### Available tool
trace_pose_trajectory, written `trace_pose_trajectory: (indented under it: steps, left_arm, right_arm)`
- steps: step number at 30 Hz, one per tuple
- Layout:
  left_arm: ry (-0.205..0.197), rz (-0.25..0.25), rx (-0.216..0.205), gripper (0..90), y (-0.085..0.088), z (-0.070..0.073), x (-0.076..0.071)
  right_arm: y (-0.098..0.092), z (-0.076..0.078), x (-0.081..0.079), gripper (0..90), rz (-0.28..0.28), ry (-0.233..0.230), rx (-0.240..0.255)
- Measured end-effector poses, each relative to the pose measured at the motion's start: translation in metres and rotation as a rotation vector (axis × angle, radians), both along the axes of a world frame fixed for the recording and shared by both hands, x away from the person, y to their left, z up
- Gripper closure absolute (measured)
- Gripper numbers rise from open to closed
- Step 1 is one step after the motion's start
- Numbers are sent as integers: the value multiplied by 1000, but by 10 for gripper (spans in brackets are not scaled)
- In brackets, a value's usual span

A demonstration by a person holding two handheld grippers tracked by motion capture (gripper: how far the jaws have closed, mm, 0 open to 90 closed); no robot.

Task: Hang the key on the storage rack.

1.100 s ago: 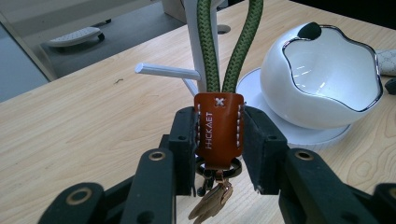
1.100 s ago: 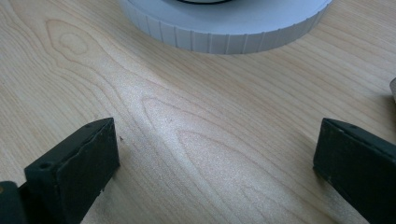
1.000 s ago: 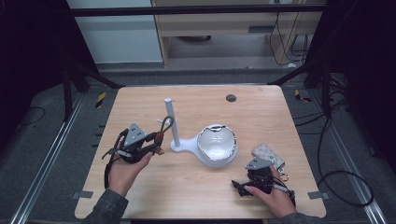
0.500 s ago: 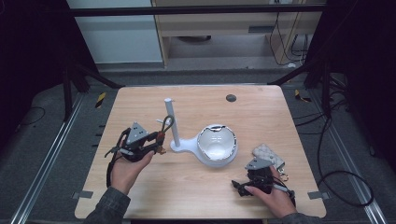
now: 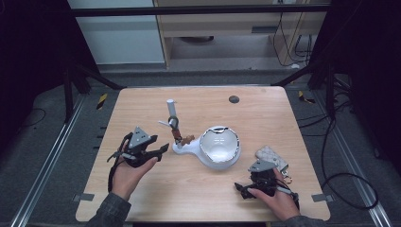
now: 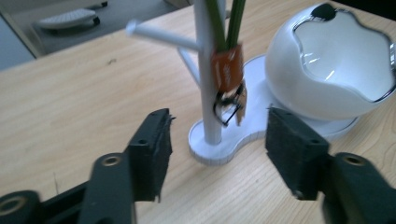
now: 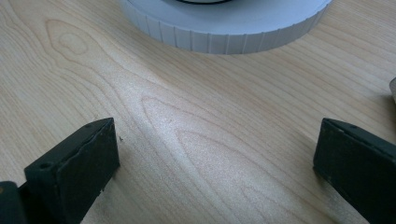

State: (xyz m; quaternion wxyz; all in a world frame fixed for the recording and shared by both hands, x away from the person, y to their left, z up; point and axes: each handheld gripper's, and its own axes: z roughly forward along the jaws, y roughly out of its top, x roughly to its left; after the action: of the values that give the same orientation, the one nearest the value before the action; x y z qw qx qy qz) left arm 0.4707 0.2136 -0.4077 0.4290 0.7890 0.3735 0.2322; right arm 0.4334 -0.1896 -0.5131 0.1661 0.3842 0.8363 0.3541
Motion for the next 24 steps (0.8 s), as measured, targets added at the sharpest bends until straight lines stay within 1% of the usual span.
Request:
trace_pose_trajectory:
  steps: [1, 2, 3, 4, 5, 6, 7, 8, 9, 10, 11, 12, 13, 14, 15, 16, 17, 18, 19, 20, 21, 22, 23, 24]
  left_arm:
    - [5, 19, 5, 343, 5, -11, 0]
    - [5, 19, 5, 318, 5, -11, 0]
    - [11, 31, 18, 291, 8, -17, 0]
    - [21, 42, 21, 291, 11, -24, 1]
    - [42, 56, 5, 267, 16, -32, 3]
    - [53, 66, -4, 247, 21, -38, 4]
    - [66, 88, -9, 220, 28, -47, 8]
    - [66, 88, -9, 205, 28, -47, 8]
    - [88, 106, -7, 190, 35, -55, 12]
    - [88, 106, -7, 175, 35, -55, 12]
    - [112, 106, -7, 161, 40, -60, 13]
    - [121, 101, -13, 154, 42, -62, 14]
    - [121, 101, -13, 144, 42, -62, 14]
    - [133, 98, -12, 144, 43, -65, 14]
    - [146, 100, -6, 130, 45, -70, 14]
    - [146, 100, -6, 125, 45, -70, 14]
    - [151, 98, 6, 119, 46, -73, 13]
    - [151, 98, 6, 112, 46, -73, 13]
    - [162, 102, 8, 100, 47, -77, 15]
    - [162, 102, 8, 92, 47, -77, 15]
    - [170, 93, 22, 90, 48, -79, 16]
    - [170, 93, 22, 89, 48, -79, 16]
    - [170, 95, 27, 86, 48, -79, 17]
    - [170, 100, 32, 86, 49, -80, 17]
  right_arm:
    - [0, 0, 1, 2, -2, 3, -1]
    - [0, 0, 1, 2, -2, 3, -1]
    - [0, 0, 2, 2, 0, 0, -1]
    - [0, 0, 2, 2, 0, 0, -1]
    - [0, 0, 3, 2, 0, 0, -1]
    - [0, 0, 3, 2, 0, -2, -2]
    - [0, 0, 2, 3, -4, 0, 0]
    - [0, 0, 2, 3, -4, 0, 0]
    - [0, 0, 3, 4, -5, -1, 0]
    - [0, 0, 3, 4, -5, -1, 0]
    - [-1, 1, 3, 15, 6, 10, -5]
    - [-2, 3, 4, 43, 13, 18, -21]
    - [-2, 3, 4, 43, 13, 18, -21]
    - [-3, 6, 5, 70, 15, 17, -33]
    - [-7, 16, 5, 52, 3, 10, -58]
    - [-7, 16, 5, 52, 3, 10, -58]
    - [-11, 27, 6, 68, -21, 1, -73]
    - [-11, 27, 6, 68, -21, 1, -73]
    - [-18, 41, 9, 70, -41, -7, -94]
    - [-21, 45, 10, 73, -47, -9, -107]
    - [-24, 50, 13, 78, -54, -11, -129]
    - [-24, 50, 13, 78, -54, -11, -129]
    - [-31, 59, 18, 83, -71, -5, -169]
    - [-31, 59, 18, 83, -71, -5, -169]
